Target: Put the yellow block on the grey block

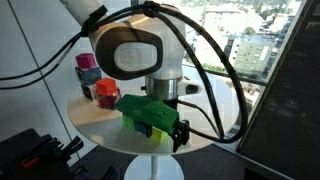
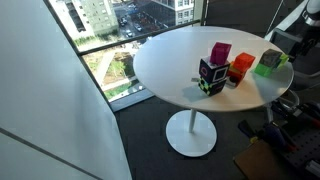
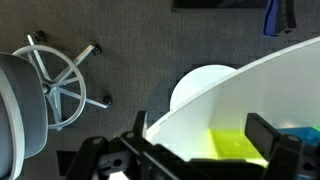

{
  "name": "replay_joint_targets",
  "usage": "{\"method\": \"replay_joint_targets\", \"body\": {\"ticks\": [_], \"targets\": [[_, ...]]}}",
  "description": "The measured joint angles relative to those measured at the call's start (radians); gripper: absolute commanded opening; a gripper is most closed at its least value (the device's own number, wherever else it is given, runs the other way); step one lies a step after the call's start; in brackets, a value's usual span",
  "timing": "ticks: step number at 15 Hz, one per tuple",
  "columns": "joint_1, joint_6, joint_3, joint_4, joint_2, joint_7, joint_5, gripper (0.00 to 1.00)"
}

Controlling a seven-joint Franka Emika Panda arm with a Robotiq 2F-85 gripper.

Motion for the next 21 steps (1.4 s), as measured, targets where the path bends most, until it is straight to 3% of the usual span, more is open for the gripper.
{"method": "replay_joint_targets", "body": {"ticks": [21], "targets": [[-0.030,0.002,0.059,0.136,0.114,0.055,0.091,1.00]]}}
